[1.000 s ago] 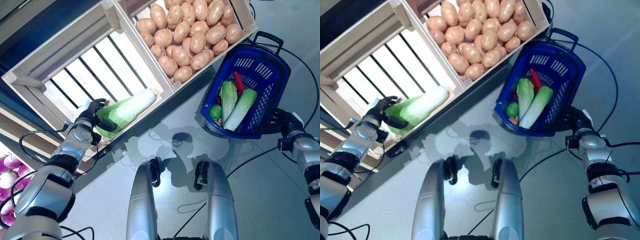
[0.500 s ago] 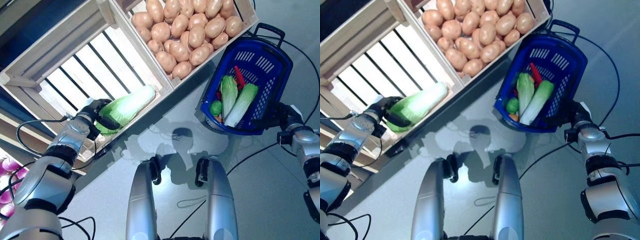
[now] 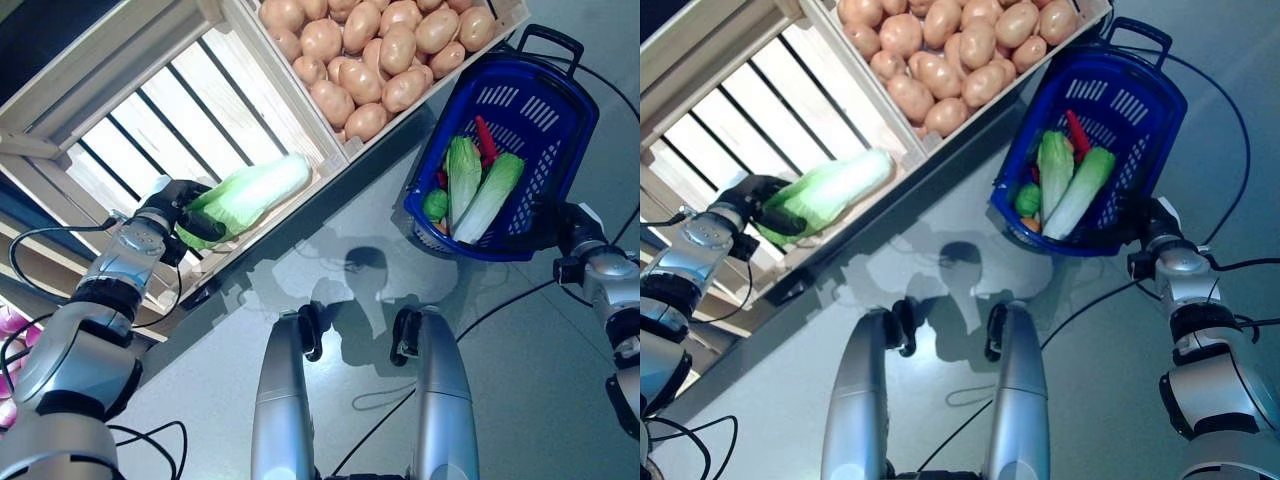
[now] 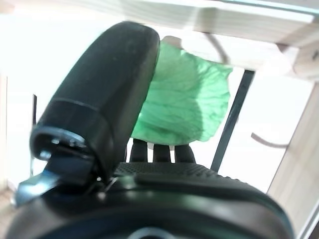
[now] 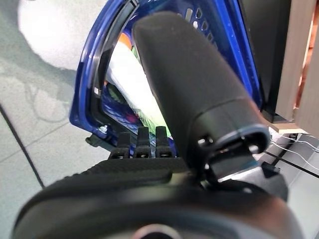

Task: Put vegetables into the basket

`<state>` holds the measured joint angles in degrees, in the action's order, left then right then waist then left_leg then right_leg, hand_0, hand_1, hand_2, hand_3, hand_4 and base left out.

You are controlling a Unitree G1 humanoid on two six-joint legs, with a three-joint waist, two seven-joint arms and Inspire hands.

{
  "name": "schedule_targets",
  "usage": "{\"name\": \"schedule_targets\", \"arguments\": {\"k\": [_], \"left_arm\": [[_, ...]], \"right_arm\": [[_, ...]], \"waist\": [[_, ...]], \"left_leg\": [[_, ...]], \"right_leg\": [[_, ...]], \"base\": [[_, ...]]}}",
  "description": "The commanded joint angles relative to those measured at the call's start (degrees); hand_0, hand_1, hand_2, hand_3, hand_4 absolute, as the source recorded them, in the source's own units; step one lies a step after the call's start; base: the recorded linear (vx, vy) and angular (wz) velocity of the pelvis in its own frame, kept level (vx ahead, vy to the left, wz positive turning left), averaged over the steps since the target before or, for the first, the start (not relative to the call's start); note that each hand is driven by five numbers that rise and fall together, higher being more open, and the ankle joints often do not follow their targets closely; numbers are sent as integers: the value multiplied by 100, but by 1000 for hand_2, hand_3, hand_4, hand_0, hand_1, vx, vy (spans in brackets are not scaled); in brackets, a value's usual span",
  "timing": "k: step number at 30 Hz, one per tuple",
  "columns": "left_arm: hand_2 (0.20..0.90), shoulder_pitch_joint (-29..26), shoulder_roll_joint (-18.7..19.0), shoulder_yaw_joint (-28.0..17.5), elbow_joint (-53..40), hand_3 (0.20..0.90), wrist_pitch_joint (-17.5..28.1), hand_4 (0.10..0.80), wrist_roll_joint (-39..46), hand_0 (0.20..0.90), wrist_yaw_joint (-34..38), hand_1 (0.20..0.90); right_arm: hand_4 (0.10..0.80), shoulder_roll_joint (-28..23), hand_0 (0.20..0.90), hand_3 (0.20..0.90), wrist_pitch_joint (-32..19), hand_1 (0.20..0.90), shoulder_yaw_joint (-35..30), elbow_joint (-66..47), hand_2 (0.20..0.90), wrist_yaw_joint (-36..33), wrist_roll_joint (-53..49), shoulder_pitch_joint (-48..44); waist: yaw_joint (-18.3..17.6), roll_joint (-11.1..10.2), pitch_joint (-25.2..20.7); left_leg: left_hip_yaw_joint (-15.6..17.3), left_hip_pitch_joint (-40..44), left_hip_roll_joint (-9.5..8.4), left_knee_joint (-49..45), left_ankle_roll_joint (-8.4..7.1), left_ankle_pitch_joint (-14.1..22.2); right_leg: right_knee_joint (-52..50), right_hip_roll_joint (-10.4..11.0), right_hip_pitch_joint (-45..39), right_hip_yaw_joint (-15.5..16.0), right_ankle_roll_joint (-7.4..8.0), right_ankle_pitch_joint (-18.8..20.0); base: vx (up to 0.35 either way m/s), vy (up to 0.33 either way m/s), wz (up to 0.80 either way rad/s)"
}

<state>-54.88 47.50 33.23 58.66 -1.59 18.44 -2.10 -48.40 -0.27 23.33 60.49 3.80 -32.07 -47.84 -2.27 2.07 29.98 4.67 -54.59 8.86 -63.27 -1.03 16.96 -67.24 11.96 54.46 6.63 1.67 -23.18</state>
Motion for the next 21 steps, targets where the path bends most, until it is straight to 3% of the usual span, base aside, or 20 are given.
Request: {"name": "schedule_targets", "arguments": {"k": [1,13,21], "left_arm": [[300,-203,-14,-213,227,300,311,400,174,300,342,300],[300,549,5,-559,303,300,634,400,111,300,52,300],[300,1053,-10,-1152,-314,300,1071,400,999,300,325,300]], "right_arm": [[800,-136,900,900,-645,900,-151,56,900,33,-341,-389],[800,-92,900,900,-695,900,-391,61,900,245,-291,-48],[800,105,900,900,-770,900,-720,-491,900,307,-466,631]], "waist": [[-98,-107,-19],[-108,-146,-585],[-56,-217,-1140]], "left_leg": [[153,716,-52,291,200,410],[266,1847,-2,920,151,397],[293,2851,-52,2006,116,56]], "right_leg": [[665,-25,-607,16,-177,521],[1183,15,-1689,43,-221,442],[2129,-46,-2715,114,-238,626]], "base": [[-30,-8,-1],[33,15,-3],[63,-22,-4]]}}
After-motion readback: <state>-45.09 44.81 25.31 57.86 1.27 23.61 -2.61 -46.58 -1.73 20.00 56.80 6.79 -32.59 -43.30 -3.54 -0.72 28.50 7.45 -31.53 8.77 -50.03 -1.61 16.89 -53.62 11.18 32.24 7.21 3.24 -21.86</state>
